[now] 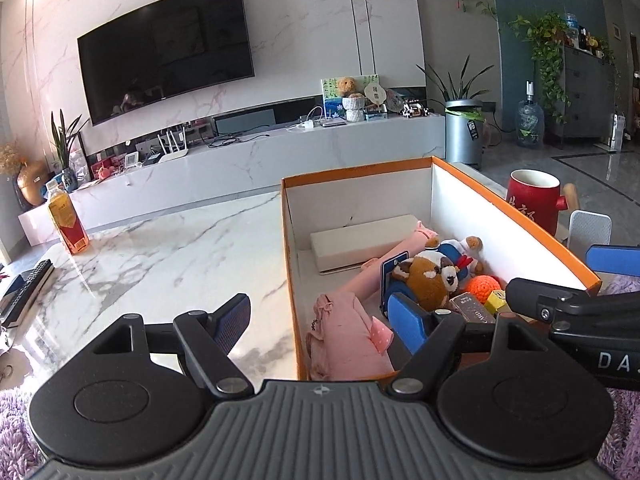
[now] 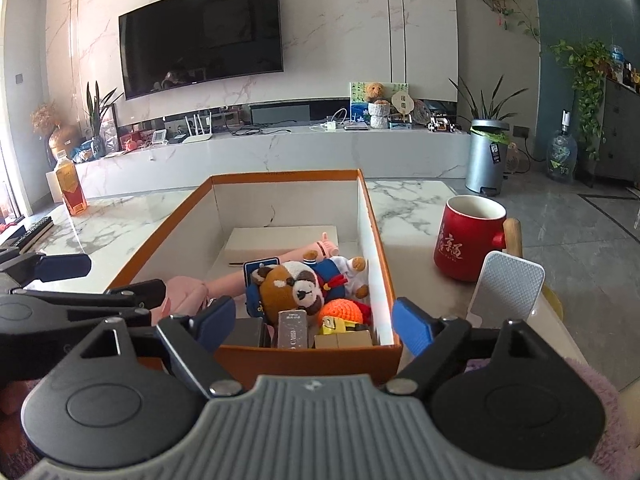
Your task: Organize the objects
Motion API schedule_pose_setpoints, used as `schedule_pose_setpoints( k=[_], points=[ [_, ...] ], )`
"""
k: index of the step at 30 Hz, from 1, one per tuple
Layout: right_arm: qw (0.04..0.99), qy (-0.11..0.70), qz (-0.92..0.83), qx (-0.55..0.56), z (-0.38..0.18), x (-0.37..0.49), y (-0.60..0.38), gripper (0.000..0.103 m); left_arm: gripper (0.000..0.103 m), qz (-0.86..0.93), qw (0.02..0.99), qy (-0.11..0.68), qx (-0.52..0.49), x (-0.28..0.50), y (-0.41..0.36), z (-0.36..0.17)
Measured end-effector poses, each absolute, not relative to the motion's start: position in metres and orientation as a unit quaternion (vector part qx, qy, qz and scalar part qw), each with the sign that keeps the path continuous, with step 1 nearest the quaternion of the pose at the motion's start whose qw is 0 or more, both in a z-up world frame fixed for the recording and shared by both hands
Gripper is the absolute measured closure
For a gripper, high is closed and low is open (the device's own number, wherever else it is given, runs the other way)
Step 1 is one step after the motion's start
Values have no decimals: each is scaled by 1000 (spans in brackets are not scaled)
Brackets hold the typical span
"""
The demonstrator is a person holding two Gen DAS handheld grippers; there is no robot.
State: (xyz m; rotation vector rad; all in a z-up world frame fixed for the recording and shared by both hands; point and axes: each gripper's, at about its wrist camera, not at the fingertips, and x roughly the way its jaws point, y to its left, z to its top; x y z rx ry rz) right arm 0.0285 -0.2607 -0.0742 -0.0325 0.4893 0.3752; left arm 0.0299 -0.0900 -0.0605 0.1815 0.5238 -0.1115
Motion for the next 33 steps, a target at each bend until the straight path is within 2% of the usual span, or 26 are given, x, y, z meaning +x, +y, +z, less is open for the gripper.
schedule_pose_setpoints(
  k=[10,33],
  points=[
    [952,249,179,8,-80,34,-269,17,13,-47,962,253,86,27,-82,-61],
    [953,249,171,-17,-84,31,-261,17,13,-55,962,253,82,24,-79,-64]
  ],
)
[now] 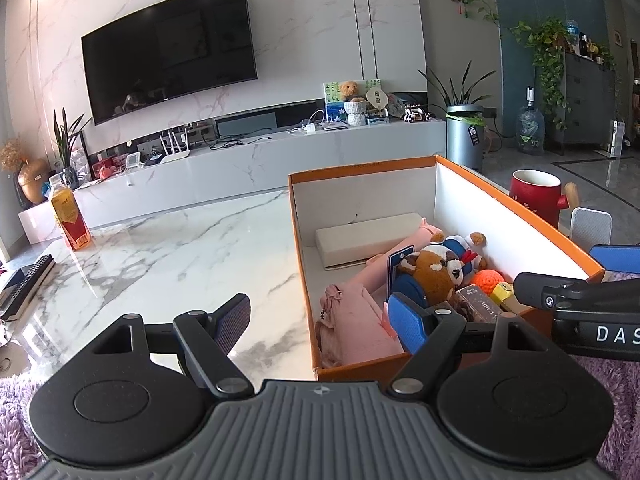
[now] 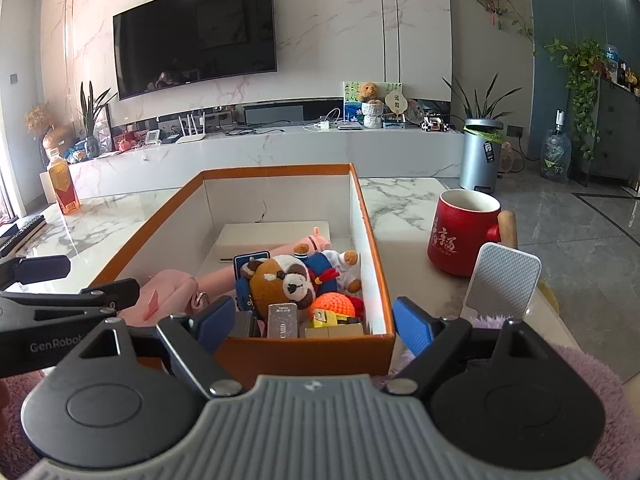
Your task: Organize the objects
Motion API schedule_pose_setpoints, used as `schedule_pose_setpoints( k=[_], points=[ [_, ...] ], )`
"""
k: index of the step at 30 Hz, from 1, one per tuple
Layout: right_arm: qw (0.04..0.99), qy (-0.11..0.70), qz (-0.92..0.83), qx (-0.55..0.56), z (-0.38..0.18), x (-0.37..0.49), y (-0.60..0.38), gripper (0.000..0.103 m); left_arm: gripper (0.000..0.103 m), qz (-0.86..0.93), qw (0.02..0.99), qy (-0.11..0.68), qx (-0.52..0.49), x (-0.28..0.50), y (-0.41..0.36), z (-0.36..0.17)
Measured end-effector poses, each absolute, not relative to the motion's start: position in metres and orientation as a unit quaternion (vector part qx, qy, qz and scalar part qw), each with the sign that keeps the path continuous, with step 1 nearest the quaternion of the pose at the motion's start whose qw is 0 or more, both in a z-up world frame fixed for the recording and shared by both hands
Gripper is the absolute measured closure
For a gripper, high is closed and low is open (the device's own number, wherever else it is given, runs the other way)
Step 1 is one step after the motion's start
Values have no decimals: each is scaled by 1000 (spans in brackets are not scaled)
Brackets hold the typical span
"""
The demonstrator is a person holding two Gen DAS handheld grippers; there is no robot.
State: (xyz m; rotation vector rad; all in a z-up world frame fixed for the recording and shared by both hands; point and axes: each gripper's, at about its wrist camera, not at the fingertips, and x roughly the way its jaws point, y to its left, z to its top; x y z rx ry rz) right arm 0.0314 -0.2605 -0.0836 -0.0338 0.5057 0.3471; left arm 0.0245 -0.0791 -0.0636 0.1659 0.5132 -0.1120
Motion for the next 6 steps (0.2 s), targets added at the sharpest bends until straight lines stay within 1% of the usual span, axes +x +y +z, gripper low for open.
schedule_pose_setpoints(
  k=[6],
  points=[
    [953,249,170,-20,-84,32,-260,16,13,-57,963,251,79,24,-79,-64]
  ],
)
